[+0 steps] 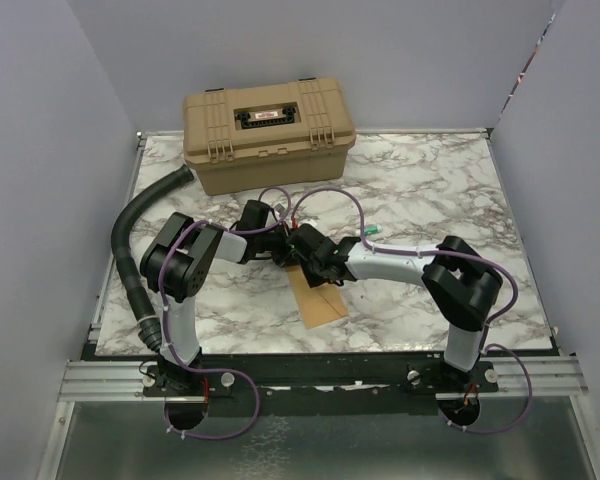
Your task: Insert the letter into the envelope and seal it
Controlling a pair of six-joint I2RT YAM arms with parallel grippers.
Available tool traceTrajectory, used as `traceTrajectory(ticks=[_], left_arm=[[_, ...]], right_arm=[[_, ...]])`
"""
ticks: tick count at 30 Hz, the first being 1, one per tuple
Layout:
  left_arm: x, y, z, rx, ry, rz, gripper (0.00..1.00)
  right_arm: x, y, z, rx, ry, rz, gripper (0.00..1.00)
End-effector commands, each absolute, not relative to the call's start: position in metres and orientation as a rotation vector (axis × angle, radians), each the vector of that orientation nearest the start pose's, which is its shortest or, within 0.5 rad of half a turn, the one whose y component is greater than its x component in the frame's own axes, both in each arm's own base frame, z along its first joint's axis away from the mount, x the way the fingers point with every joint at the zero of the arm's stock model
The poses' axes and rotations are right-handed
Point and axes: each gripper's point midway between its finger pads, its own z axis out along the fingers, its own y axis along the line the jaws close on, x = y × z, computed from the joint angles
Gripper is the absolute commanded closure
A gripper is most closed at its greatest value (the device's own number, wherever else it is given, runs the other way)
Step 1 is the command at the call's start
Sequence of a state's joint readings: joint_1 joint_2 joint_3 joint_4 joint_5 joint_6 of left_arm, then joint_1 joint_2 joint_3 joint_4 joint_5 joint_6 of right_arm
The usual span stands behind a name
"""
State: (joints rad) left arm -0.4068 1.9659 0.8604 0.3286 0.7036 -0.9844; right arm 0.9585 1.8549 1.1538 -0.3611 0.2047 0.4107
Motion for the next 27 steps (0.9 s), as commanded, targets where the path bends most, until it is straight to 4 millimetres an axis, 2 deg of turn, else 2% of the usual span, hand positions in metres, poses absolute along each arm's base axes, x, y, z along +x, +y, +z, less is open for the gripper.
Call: traceTrajectory(ticks=[1,8,16,18,23,25,27], left_arm=[[0.286,-0.247,-0.052,-0.553,2.812,-1.122,1.0],[0.284,-0.247,-0.053,-0.551,2.817,-1.124,1.0],[0.285,-0.249,-0.051,-0.547,2.816,-1.147,1.0],[0.286,-0.25,-0.049,-0.544,2.813,-1.152,1.0],[0.286,-0.251,-0.046,-0.526,2.808,-1.168,1.0],[0.285,-0.251,-0.047,-0.524,2.812,-1.167,1.0],[0.285,-0.251,-0.048,-0.527,2.814,-1.167,1.0]], right_arm=[[0.191,0.281,-0.023,-0.753,2.781,0.105,0.99],[0.185,0.278,-0.025,-0.731,2.8,0.124,1.0],[0.186,0.266,-0.007,-0.671,2.752,0.112,0.99],[0.192,0.271,0.005,-0.639,2.724,0.129,0.99],[0.221,0.299,0.054,-0.561,2.595,0.223,0.96],[0.235,0.302,0.058,-0.521,2.577,0.205,0.94],[0.247,0.3,0.051,-0.479,2.591,0.166,0.94]])
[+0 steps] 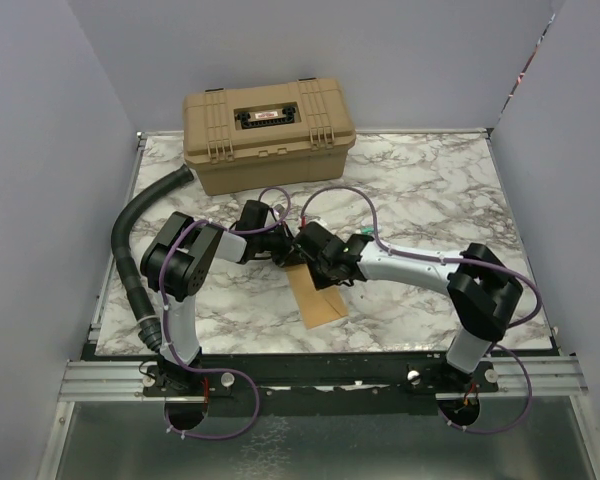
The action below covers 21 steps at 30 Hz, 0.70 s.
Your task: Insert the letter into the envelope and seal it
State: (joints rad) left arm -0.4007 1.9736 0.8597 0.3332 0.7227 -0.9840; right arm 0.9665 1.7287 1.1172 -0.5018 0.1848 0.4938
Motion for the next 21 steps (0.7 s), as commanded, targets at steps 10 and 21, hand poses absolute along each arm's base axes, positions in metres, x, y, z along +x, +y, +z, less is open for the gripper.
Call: traceTrajectory(ticks=[10,21], left_arm=[[0.286,-0.251,-0.048,-0.535,2.814,-1.165,1.0],[0.291,-0.25,-0.05,-0.558,2.811,-1.129,1.0]], right_arm=[[0.266,0.309,0.019,-0.461,2.639,0.097,0.93],[0.224,0.282,-0.001,-0.692,2.718,0.084,0.93]])
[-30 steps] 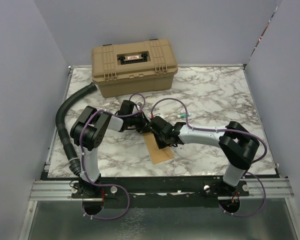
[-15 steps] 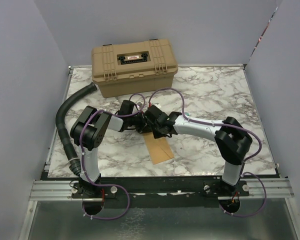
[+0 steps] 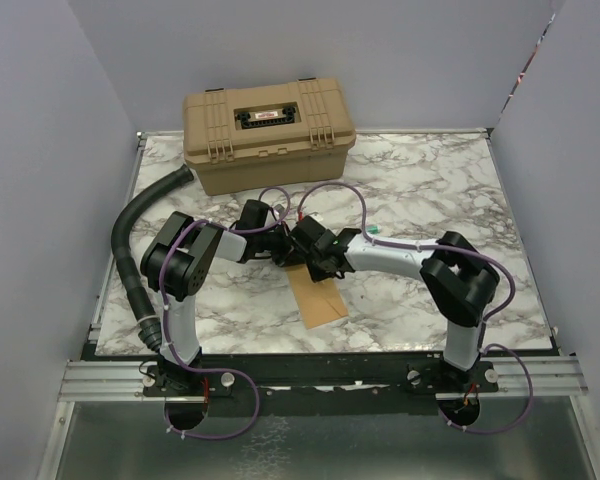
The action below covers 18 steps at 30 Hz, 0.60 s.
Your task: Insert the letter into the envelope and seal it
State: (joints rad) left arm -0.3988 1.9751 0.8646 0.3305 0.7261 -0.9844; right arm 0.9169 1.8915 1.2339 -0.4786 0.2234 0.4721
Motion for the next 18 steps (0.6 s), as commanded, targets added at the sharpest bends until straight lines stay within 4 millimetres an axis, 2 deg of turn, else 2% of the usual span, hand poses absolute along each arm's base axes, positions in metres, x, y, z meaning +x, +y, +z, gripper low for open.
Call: traceTrajectory(ticks=[1,4,8,13,18], left_arm=[[0.292,-0.25,-0.05,-0.56,2.811,-1.128,1.0],[0.293,-0.25,-0.051,-0.564,2.812,-1.125,1.0],[0.294,-0.249,-0.052,-0.577,2.811,-1.119,1.0],[0.292,-0.248,-0.054,-0.588,2.816,-1.115,1.0],[0.292,-0.246,-0.054,-0.592,2.817,-1.112,1.0]], right_arm=[[0.22,0.28,-0.001,-0.713,2.723,0.096,0.93],[0.209,0.278,0.002,-0.755,2.728,0.133,0.93],[0.194,0.278,-0.006,-0.793,2.761,0.172,0.92],[0.179,0.277,-0.014,-0.822,2.792,0.169,0.92],[0.17,0.265,-0.021,-0.794,2.837,0.128,0.92]])
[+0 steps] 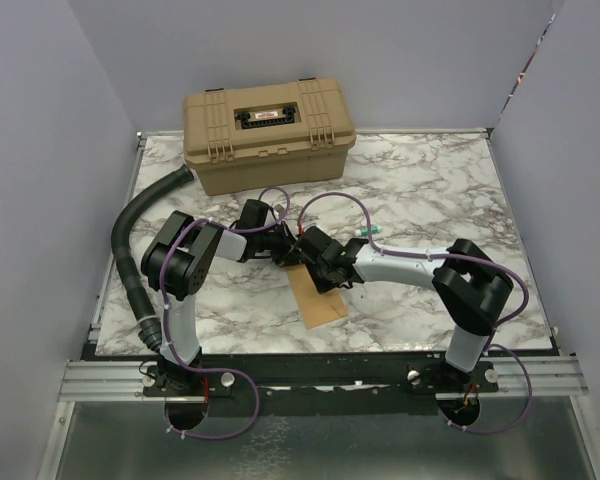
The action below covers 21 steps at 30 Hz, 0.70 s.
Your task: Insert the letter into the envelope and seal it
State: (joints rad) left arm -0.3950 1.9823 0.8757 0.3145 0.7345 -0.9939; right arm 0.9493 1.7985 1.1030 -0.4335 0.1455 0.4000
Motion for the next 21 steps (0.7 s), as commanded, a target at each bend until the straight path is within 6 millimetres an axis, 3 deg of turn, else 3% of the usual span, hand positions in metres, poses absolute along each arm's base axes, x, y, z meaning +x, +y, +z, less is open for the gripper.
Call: traceTrajectory(ticks=[1,8,15,21], left_arm=[[0.292,-0.246,-0.054,-0.591,2.818,-1.111,1.0],[0.296,-0.244,-0.054,-0.557,2.821,-1.074,1.0],[0.298,-0.244,-0.054,-0.551,2.819,-1.069,1.0],[0.303,-0.246,-0.049,-0.499,2.807,-1.072,1.0]], right_arm=[[0.167,0.262,-0.022,-0.788,2.848,0.125,0.92],[0.148,0.239,-0.034,-0.76,2.935,0.052,0.96],[0.144,0.228,-0.024,-0.75,2.934,0.023,0.98],[0.144,0.23,-0.008,-0.723,2.908,0.078,0.98]])
